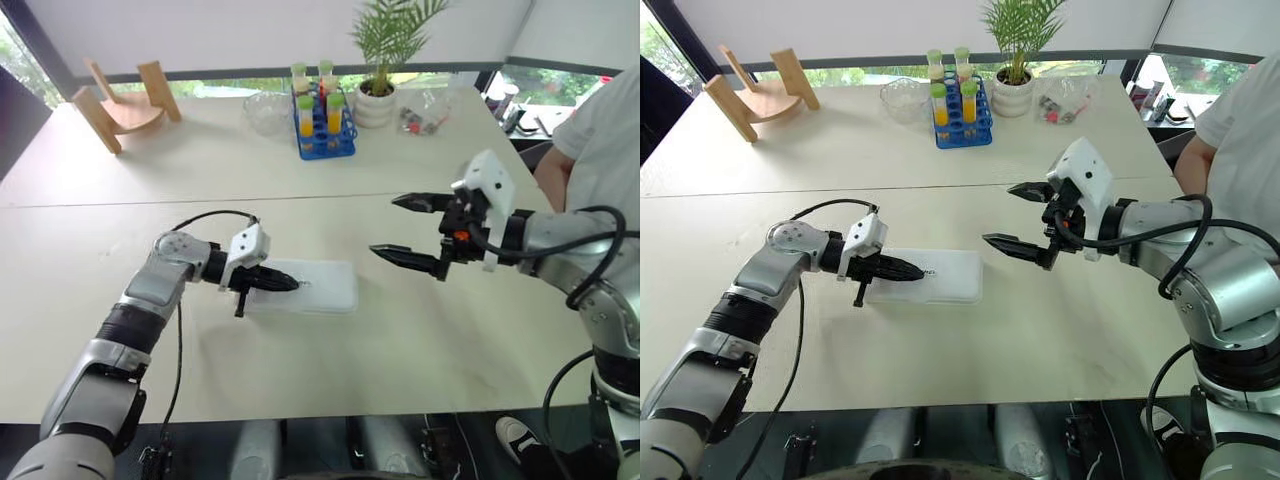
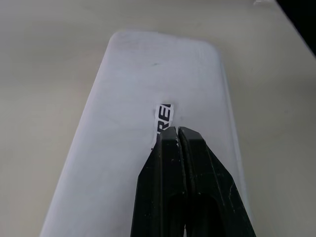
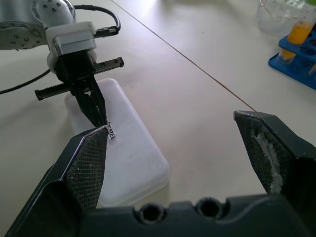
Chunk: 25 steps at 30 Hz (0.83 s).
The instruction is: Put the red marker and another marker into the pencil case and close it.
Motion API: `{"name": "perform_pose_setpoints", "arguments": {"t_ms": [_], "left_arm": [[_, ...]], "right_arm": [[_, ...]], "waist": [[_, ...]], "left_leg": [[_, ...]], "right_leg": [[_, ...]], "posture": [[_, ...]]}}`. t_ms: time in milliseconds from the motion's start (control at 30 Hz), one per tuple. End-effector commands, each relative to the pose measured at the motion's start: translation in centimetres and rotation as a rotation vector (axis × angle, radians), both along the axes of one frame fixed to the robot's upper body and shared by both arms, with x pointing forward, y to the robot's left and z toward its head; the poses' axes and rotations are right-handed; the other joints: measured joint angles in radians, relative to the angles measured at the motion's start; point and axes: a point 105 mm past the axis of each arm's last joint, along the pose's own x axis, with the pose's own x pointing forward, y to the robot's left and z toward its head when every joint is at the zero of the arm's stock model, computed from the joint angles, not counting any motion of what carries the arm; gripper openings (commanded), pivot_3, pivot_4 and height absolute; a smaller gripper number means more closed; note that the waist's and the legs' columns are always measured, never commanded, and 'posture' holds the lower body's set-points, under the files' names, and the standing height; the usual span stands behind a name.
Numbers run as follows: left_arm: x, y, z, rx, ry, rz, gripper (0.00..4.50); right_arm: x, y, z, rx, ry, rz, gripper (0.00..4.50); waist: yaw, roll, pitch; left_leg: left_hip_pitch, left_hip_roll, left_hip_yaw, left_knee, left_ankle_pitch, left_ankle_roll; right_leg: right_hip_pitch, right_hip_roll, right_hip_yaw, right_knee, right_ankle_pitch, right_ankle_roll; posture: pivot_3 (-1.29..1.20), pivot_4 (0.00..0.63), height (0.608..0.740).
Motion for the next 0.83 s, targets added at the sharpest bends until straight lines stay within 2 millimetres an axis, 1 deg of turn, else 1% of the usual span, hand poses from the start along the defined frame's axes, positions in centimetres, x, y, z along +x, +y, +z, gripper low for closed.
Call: {"name": "perform_pose_setpoints", "arguments": {"t_ms": [33, 67, 100, 133, 167, 200, 233, 300, 400, 533, 733, 833], "left_arm": [[-0.5, 3.1, -4.7, 0.149, 0.139, 0.138, 0.03], [-0.2, 3.0, -4.1, 0.121, 0.133, 0.152, 0.03], [0.6, 2.9, -1.9, 0.019, 0.137, 0.198, 0.03], [1.0, 3.0, 0.8, -0.088, 0.126, 0.227, 0.03], [1.1, 3.2, 2.7, -0.159, 0.12, 0.239, 0.03], [0.9, 3.4, 4.7, -0.229, 0.121, 0.247, 0.03], [0.5, 3.7, 6.2, -0.269, 0.12, 0.252, 0.03], [-0.5, 4.2, 8.3, -0.315, 0.108, 0.266, 0.03], [-2.5, 5.5, 9.7, -0.283, 0.083, 0.297, 0.03], [-4.9, 7.3, 10.7, -0.251, 0.072, 0.378, 0.03], [-8.6, 9.5, 10.9, -0.17, 0.061, 0.485, 0.03], [-10.0, 9.8, 10.9, -0.161, 0.082, 0.512, 0.03]], "right_arm": [[-0.3, 0.2, 1.0, 0.005, -0.06, 0.007, 4.5], [-0.3, 0.2, 1.0, 0.006, -0.06, 0.006, 4.5], [-0.2, 0.2, 0.9, 0.008, -0.057, 0.007, 4.5], [-0.2, 0.2, 0.8, 0.005, -0.053, 0.008, 4.5], [-0.2, 0.2, 0.6, 0.004, -0.05, 0.009, 4.5], [-0.2, 0.1, 0.5, 0.001, -0.044, 0.007, 4.5], [-0.1, 0.0, 0.3, -0.002, -0.038, 0.006, 4.5], [-0.1, -0.3, 0.0, -0.006, -0.028, 0.004, 4.5], [-0.1, -1.2, -1.0, -0.037, -0.002, -0.015, 4.5], [-0.3, -2.8, -2.2, -0.075, 0.056, -0.03, 4.5], [-1.2, -4.4, -3.4, -0.123, 0.14, -0.003, 4.5], [-1.5, -4.6, -3.8, -0.139, 0.174, 0.018, 4.5]], "waist": [[-0.005, 0.0, -0.006], [-0.007, 0.001, -0.007], [-0.01, 0.001, -0.007], [-0.013, 0.001, -0.007], [-0.019, 0.0, -0.006], [-0.026, -0.001, -0.005], [-0.029, -0.002, -0.005], [-0.029, -0.003, -0.004], [-0.028, -0.002, -0.004], [-0.026, -0.003, -0.003], [-0.026, -0.004, 0.002], [-0.026, -0.005, 0.002]], "left_leg": [[0.002, 0.0, 0.0, 0.0, 0.0, 0.0], [0.002, 0.0, 0.0, 0.0, 0.0, 0.0], [0.002, 0.0, 0.0, 0.0, 0.0, 0.0], [0.002, 0.0, 0.0, 0.0, 0.0, 0.0], [0.001, 0.001, 0.0, 0.0, 0.0, 0.0], [-0.001, 0.001, 0.0, 0.0, 0.0, 0.0], [-0.003, 0.001, -0.001, 0.0, 0.0, 0.0], [-0.007, 0.003, -0.001, 0.0, 0.0, 0.0], [-0.018, 0.003, -0.002, 0.0, 0.0, 0.001], [-0.02, 0.001, -0.001, -0.002, -0.002, 0.004], [-0.018, 0.002, -0.001, -0.001, -0.002, 0.005], [-0.017, 0.002, 0.0, -0.001, -0.002, 0.005]], "right_leg": [[0.002, 0.0, 0.0, 0.0, -0.002, -0.003], [0.002, 0.0, 0.001, 0.0, -0.003, -0.004], [0.001, 0.0, 0.001, 0.0, -0.003, -0.004], [0.001, 0.001, 0.001, 0.0, -0.003, -0.004], [0.0, 0.001, 0.001, 0.0, -0.002, -0.004], [-0.002, 0.001, 0.001, 0.001, -0.001, -0.005], [-0.004, 0.001, 0.001, 0.001, 0.001, -0.001], [-0.008, 0.002, -0.001, 0.002, 0.001, -0.001], [-0.018, 0.002, -0.002, 0.002, 0.0, -0.001], [-0.019, -0.001, -0.001, -0.001, -0.003, 0.0], [-0.017, -0.001, -0.001, 0.0, -0.003, -0.001], [-0.017, -0.001, -0.001, -0.001, -0.003, -0.001]], "posture": [[0.0, 0.15, 0.74], [0.0, 0.15, 0.74], [0.0, 0.15, 0.74], [0.0, 0.15, 0.74], [0.0, 0.15, 0.74], [0.0, 0.15, 0.74], [0.0, 0.15, 0.74], [0.0, 0.15, 0.74], [0.0, 0.15, 0.74], [0.0, 0.15, 0.74], [0.0, 0.15, 0.74], [0.0, 0.15, 0.74]]}}
